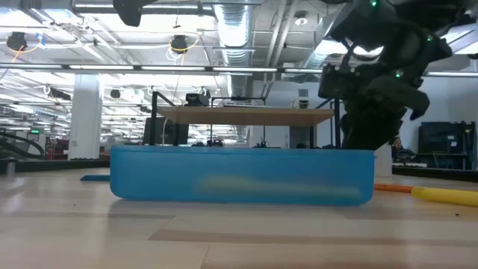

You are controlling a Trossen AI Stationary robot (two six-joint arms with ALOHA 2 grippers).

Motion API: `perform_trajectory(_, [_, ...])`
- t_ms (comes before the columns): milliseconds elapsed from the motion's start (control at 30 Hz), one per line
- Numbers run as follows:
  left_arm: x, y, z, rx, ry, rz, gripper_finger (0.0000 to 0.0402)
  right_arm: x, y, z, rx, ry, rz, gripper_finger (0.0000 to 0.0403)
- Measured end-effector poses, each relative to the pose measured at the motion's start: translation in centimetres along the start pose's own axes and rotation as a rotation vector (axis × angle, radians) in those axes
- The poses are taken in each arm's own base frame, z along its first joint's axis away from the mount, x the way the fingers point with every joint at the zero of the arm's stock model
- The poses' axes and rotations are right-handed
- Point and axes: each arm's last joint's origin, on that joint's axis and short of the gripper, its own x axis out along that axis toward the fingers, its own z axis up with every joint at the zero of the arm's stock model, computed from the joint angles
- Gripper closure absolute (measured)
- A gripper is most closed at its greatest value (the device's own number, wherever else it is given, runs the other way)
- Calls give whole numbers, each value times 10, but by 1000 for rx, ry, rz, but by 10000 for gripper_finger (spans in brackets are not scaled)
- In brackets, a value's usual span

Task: Pack school essentials
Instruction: Put the orange pencil into the blue supply box

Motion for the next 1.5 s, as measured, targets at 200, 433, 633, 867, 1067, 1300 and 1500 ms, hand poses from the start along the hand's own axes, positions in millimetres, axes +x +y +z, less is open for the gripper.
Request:
perform_trajectory(200, [0,0,0,-1,0,0,214,16,1,-2,-14,46,-41,310])
perform_trajectory(433, [0,0,0,-12,0,0,214,27,4,0,-55,106,-81,310])
perform_trajectory(633, [0,0,0,-11,1,-1,214,24,0,-5,-99,173,-124,326])
perform_trajectory(867, [0,0,0,-16,1,-6,214,23,-1,-8,-161,205,-129,376])
perform_trajectory(1067, [0,0,0,-16,2,-8,214,17,-3,-9,-175,228,-135,396])
perform_trajectory(1300, [0,0,-1,-18,14,-6,214,-7,-5,-6,-168,207,-128,399])
perform_trajectory(1500, [0,0,-2,-19,15,-6,214,-26,-5,2,-138,131,-126,400])
